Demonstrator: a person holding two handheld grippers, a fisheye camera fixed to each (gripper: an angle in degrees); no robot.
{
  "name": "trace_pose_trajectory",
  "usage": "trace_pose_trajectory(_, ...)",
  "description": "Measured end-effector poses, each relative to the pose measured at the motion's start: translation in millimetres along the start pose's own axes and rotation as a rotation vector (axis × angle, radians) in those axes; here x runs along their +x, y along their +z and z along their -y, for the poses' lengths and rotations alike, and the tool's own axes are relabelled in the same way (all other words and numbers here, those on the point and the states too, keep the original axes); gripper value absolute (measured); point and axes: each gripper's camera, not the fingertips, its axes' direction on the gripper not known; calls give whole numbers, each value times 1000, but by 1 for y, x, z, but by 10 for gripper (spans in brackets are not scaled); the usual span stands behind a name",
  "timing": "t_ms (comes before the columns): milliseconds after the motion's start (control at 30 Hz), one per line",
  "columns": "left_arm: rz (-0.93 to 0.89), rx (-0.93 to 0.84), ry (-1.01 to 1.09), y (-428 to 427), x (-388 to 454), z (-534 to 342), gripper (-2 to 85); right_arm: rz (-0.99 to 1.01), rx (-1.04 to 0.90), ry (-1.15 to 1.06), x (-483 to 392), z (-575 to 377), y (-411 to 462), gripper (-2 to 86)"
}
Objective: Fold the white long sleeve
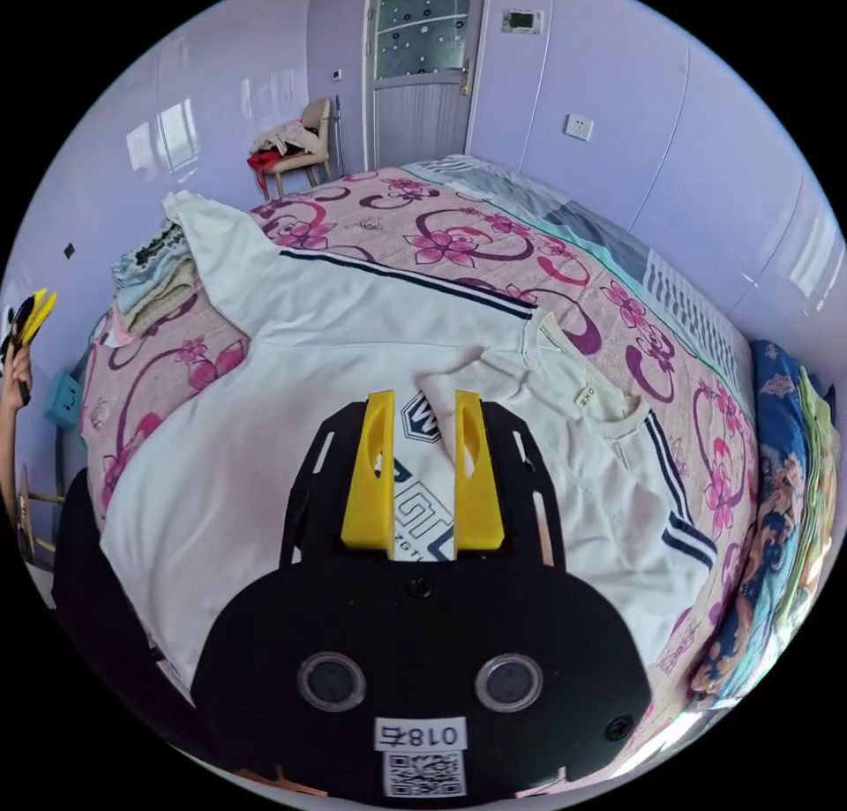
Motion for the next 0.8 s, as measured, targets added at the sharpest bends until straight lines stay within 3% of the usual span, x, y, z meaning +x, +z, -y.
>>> trace_pose_trajectory(133,142,-48,-155,-45,-21,-102,88,-64,-227,-59,5,31,65,79)
trace_pose_trajectory(200,214,-41,-244,-72,-23,-149,85,-73,-224,-27,14,36,67,42)
trace_pose_trajectory(300,234,-19,-291,-91,-19,-175,82,77,-186,103,47,44,51,25)
trace_pose_trajectory(533,224,60,-237,-103,21,-166,77,223,313,546,203,-38,-109,16)
trace_pose_trajectory(667,205,64,-214,-96,54,-166,75,99,552,729,293,-153,-218,15)
trace_pose_trajectory(800,235,49,-206,-86,85,-175,69,-40,601,829,343,-250,-270,15)
